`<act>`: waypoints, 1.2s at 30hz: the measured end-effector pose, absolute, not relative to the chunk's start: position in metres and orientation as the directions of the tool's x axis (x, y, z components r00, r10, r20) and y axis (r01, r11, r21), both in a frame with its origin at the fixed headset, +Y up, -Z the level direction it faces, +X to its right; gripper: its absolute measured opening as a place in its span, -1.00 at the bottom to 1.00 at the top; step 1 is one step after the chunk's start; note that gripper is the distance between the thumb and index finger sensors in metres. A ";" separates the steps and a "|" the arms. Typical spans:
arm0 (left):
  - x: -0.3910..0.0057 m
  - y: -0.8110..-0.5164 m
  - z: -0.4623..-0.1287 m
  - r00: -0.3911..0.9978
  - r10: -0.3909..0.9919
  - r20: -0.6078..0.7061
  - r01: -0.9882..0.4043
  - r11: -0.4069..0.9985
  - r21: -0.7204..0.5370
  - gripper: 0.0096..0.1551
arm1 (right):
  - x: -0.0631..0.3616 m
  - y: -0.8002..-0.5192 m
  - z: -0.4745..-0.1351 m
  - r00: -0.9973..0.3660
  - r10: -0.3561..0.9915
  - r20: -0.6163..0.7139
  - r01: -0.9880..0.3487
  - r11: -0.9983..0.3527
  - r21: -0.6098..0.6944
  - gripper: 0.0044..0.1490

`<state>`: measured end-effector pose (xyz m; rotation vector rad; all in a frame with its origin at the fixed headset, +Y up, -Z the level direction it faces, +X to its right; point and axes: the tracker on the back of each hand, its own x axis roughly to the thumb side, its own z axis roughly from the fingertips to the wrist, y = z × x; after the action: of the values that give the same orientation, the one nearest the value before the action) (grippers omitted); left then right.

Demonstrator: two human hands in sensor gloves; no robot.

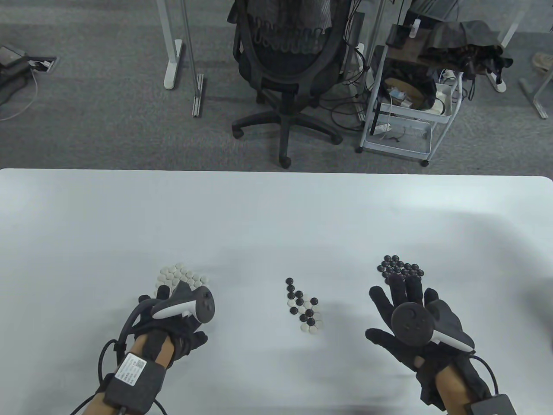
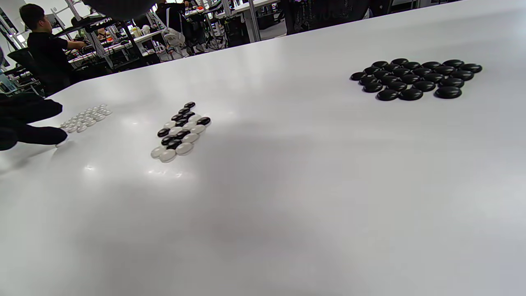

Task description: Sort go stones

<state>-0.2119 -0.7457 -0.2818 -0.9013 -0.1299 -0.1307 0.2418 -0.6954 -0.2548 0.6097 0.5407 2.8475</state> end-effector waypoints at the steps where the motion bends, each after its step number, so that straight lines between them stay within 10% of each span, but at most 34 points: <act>1: -0.215 -0.746 -0.283 0.986 -0.059 0.155 0.158 0.620 -0.768 -0.22 | 0.242 -0.695 -0.255 -0.900 0.245 0.359 -0.096 -0.918 0.386 0.11; 19: -0.228 -0.741 -0.309 0.999 0.010 0.044 0.025 0.675 -0.737 -0.19 | 0.242 -0.694 -0.255 -0.899 0.253 0.357 -0.104 -0.916 0.388 0.11; 36: -0.182 -0.636 -0.225 0.937 -0.029 0.347 0.084 0.986 -0.145 0.05 | 0.243 -0.697 -0.258 -0.890 0.274 0.364 -0.120 -0.912 0.392 0.11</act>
<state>-0.1824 -0.6355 -0.2251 -0.1595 -0.3517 -0.0580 0.2430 -0.6966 -0.2579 0.6199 0.5388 2.8177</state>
